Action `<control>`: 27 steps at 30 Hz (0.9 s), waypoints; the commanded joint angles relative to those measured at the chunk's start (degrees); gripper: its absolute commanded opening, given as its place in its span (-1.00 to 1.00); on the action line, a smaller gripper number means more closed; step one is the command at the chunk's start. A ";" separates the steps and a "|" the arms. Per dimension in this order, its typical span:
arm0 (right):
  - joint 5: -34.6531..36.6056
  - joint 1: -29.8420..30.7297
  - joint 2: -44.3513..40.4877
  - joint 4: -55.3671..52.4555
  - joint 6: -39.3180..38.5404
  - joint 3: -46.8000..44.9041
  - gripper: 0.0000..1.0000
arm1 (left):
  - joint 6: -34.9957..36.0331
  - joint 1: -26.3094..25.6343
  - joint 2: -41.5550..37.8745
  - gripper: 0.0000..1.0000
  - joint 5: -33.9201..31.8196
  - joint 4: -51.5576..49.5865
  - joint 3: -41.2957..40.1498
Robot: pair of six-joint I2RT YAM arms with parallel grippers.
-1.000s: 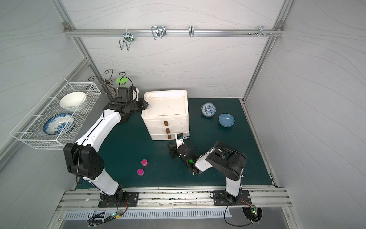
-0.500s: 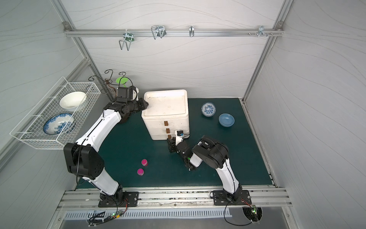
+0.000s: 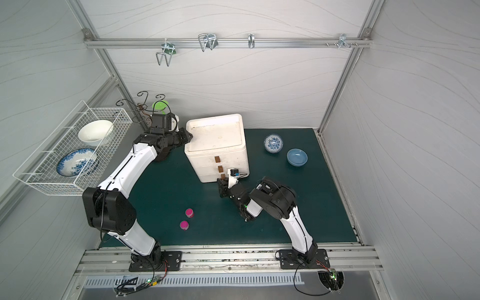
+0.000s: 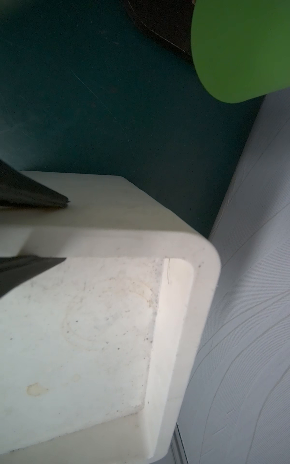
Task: Put the paint cans in the drawer according to color
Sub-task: Open the drawer in the storage box.
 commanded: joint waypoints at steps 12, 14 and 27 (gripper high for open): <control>-0.09 -2.02 -4.04 3.02 0.38 -5.81 -1.00 | -8.90 1.03 1.03 -0.53 5.02 -0.44 -2.24; -0.31 -0.89 -6.14 2.58 0.04 -8.21 -1.00 | -10.69 1.36 0.78 -0.53 4.11 0.96 -3.25; 8.05 12.73 -22.62 -15.47 1.25 -19.15 -1.00 | -12.97 0.05 -0.80 -0.57 1.37 2.69 -4.45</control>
